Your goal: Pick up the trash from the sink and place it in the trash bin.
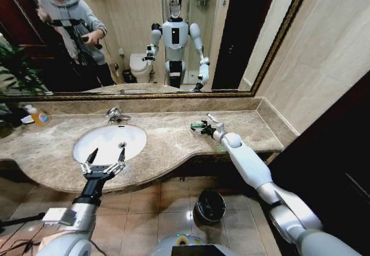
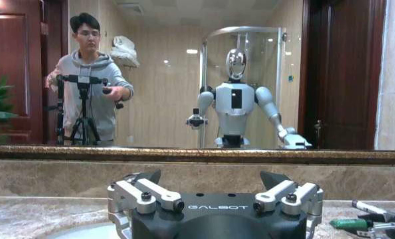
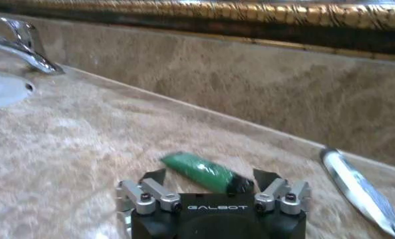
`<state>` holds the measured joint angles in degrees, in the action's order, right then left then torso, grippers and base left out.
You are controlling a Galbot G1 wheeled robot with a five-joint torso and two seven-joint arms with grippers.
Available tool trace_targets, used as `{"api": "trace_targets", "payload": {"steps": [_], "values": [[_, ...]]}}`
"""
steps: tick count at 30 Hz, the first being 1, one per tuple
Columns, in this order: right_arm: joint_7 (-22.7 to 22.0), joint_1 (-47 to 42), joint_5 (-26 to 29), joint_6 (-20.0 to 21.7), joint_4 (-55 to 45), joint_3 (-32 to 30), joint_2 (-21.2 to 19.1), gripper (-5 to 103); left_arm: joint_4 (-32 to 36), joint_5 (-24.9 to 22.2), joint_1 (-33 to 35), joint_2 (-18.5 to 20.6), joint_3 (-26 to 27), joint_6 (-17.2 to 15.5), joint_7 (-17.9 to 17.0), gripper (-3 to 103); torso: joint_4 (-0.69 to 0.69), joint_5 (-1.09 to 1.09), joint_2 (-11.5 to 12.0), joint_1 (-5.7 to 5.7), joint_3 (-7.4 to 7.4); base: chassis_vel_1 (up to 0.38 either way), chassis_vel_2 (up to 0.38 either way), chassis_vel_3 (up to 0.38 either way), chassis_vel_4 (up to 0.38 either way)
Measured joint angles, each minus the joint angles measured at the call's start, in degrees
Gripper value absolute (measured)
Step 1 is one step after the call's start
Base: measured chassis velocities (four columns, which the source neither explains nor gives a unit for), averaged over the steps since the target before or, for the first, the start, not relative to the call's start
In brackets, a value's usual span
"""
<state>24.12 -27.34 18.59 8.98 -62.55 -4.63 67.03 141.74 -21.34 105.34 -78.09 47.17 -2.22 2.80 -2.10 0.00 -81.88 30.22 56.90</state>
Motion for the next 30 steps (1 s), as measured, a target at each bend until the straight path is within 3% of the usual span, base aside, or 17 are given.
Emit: {"api": "trace_targets", "payload": {"steps": [4, 9, 16, 20, 30], "values": [[-0.35, -0.48, 0.12, 0.23, -0.2, -0.54, -0.41, 69, 0.0, 0.0, 0.0, 0.01, 0.0, 0.0, 0.0, 100, -0.01, 0.0, 0.0, 0.0, 0.0, 0.0, 0.0, 0.0, 0.0], [-0.36, -0.81, 0.19, 0.09, -0.31, -1.02, -0.8, 58, 0.0, 0.0, 0.0, 0.0, 0.0, 0.0, 0.0, 100, -0.01, 0.0, 0.0, 0.0, 0.0, 0.0, 0.0, 0.0, 0.0], [-0.58, -1.58, 1.11, 0.07, -1.72, -1.73, -1.51, 26, 0.0, 0.0, 0.0, 0.01, 0.0, 0.0, 0.0, 100, 0.0, 0.0, 0.0, 0.0, 0.0, 0.0, 0.0, 0.0, 0.0], [-0.57, -1.97, 1.87, 0.0, -2.45, -2.01, -1.77, 20, 0.0, 0.0, 0.0, 0.0, 0.0, 0.0, 0.0, 100, 0.0, 0.0, 0.0, 0.0, 0.0, 0.0, 0.0, 0.0, 0.0], [-0.54, -2.76, 2.62, -0.03, -4.4, -3.04, -2.19, 20, 0.0, 0.0, 0.0, 0.0, 0.0, 0.0, 0.0, 100, -0.01, 0.0, 0.0, 0.0, 0.0, 0.0, 0.0, 0.0, 0.0]]}}
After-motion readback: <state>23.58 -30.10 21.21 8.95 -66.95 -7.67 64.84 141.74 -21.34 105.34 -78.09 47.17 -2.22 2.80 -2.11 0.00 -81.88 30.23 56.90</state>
